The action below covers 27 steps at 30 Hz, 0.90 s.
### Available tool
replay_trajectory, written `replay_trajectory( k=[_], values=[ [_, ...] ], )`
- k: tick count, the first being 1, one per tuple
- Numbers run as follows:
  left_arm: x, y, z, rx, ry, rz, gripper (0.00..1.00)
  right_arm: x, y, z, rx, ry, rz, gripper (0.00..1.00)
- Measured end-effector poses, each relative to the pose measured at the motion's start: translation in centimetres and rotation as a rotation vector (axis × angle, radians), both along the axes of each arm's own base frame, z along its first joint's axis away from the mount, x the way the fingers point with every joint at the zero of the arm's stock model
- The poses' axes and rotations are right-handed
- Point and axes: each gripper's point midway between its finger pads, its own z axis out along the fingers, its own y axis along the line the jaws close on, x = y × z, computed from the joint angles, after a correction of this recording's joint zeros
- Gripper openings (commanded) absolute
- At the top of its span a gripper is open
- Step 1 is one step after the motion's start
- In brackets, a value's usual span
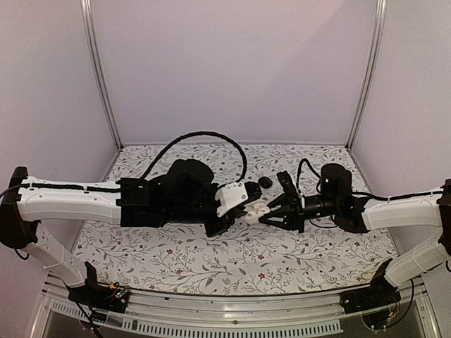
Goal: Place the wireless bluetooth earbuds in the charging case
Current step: Adjust the left earbud in the left side groove of the charging case.
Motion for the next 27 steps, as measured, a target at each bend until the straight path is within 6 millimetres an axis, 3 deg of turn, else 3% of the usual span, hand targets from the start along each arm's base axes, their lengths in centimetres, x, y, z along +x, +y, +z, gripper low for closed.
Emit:
replay_trajectory(
  k=[11,18,27],
  values=[
    [-0.8,0.2,2.0,-0.061,0.019,-0.044,0.10,0.0,0.0,0.0,0.000,-0.003,0.001,0.00],
    [-1.1,0.1,1.9,-0.065,0.034,-0.057,0.10,0.0,0.0,0.0,0.000,-0.003,0.000,0.00],
    [-0.8,-0.2,0.3,-0.036,0.056,-0.038,0.11,0.1,0.1,0.4,0.006,-0.010,-0.001,0.00]
  ],
)
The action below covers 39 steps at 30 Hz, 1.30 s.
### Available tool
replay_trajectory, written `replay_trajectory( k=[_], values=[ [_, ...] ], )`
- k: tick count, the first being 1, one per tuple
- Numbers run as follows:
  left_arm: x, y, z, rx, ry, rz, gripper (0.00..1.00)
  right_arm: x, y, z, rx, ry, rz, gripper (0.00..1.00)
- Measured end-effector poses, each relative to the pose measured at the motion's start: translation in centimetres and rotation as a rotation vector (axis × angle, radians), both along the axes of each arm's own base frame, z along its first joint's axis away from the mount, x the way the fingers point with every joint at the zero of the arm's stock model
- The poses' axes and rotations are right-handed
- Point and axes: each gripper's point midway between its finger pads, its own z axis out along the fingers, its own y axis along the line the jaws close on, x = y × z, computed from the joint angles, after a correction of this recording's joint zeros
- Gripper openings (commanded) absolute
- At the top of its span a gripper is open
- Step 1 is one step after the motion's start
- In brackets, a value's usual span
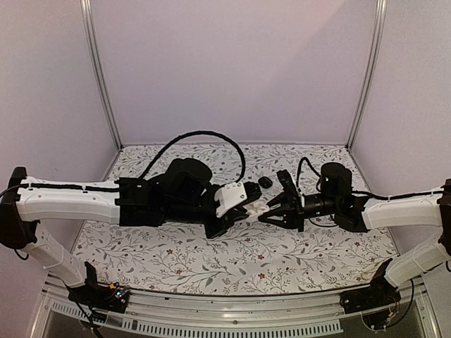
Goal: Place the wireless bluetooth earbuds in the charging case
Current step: Adjust the left earbud in the left side groove of the charging case.
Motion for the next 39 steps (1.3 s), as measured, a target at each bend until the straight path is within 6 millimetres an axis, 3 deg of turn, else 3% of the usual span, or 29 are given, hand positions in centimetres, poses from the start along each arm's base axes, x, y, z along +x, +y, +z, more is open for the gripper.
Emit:
replay_trajectory(
  k=[11,24,31,39],
  values=[
    [1.3,0.4,-0.5,0.007,0.009,0.059,0.13,0.1,0.0,-0.1,-0.003,0.003,-0.004,0.00],
    [1.0,0.2,-0.8,0.008,0.027,0.043,0.11,-0.1,0.1,-0.1,-0.004,0.003,0.001,0.00],
    [0.9,0.0,-0.8,0.006,0.034,0.032,0.00,0.0,0.1,-0.1,-0.005,0.002,-0.003,0.00],
    [0.8,0.1,-0.7,0.020,0.039,0.024,0.00,0.0,0.1,-0.3,-0.011,0.002,-0.008,0.00]
  ],
)
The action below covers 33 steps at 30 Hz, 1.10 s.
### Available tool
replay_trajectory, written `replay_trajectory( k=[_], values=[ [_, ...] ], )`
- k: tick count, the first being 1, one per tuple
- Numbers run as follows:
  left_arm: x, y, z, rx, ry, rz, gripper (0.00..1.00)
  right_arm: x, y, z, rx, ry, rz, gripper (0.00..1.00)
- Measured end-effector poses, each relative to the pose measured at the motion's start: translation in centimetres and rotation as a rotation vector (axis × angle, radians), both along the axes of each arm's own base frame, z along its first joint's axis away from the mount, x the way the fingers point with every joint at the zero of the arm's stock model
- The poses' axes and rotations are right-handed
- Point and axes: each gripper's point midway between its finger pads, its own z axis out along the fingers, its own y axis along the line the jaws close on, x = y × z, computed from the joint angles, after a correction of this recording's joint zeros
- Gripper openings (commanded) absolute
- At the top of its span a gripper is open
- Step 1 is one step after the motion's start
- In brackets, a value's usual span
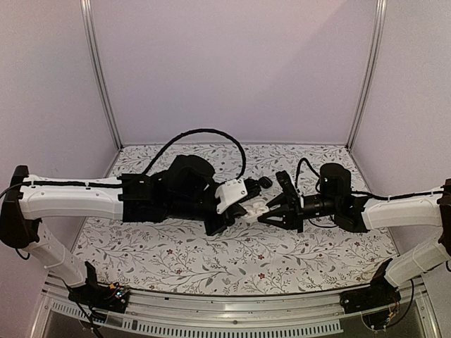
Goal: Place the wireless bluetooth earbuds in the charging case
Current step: Adjust the left earbud in the left side groove of the charging case.
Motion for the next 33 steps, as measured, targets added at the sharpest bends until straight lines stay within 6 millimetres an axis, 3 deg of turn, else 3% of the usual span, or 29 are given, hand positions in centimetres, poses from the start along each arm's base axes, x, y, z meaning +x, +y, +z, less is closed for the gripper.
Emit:
replay_trajectory(
  k=[12,33],
  values=[
    [0.2,-0.3,-1.2,0.098,0.016,-0.012,0.00,0.1,-0.2,-1.0,-0.039,0.011,-0.011,0.00],
    [0.4,-0.6,-1.4,0.070,0.034,0.001,0.15,-0.1,-0.2,-0.7,-0.033,-0.010,-0.012,0.00]
  ],
)
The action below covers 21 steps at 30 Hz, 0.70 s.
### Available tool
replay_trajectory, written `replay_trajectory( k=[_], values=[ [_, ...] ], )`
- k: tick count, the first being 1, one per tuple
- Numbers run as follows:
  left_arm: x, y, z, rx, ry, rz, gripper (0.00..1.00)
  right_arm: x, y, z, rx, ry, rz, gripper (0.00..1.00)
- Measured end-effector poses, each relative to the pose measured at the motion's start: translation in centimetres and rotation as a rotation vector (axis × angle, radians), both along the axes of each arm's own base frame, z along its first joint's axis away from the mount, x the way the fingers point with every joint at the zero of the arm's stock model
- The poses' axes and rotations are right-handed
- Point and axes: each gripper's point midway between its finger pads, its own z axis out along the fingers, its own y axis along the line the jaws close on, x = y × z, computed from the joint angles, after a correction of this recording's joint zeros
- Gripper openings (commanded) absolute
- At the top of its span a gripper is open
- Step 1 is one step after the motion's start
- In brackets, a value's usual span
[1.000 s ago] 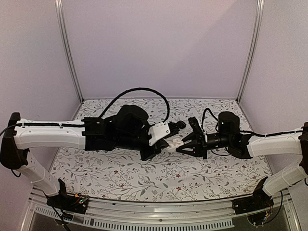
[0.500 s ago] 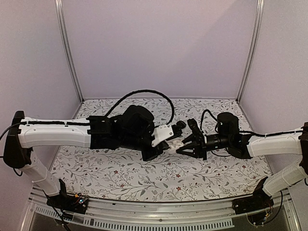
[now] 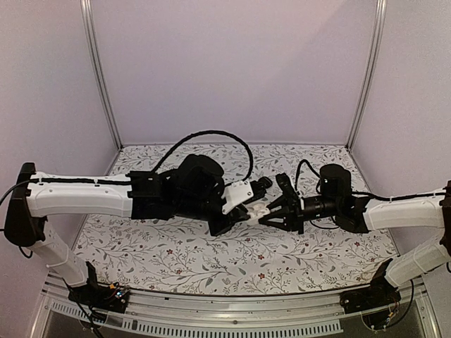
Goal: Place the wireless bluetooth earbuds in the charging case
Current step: Adjust the left earbud in the left side groove of the charging case.
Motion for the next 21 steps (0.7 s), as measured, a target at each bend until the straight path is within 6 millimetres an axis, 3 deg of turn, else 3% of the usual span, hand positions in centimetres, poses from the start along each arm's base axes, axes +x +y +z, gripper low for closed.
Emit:
replay_trajectory(
  k=[8,21],
  values=[
    [-0.37,-0.11,0.95,-0.048,0.022,-0.020,0.00,-0.23,-0.07,0.75,0.024,-0.023,0.008,0.00],
    [-0.64,0.03,0.98,-0.053,0.037,-0.043,0.00,-0.42,-0.11,0.69,0.025,-0.021,0.015,0.00]
  ],
)
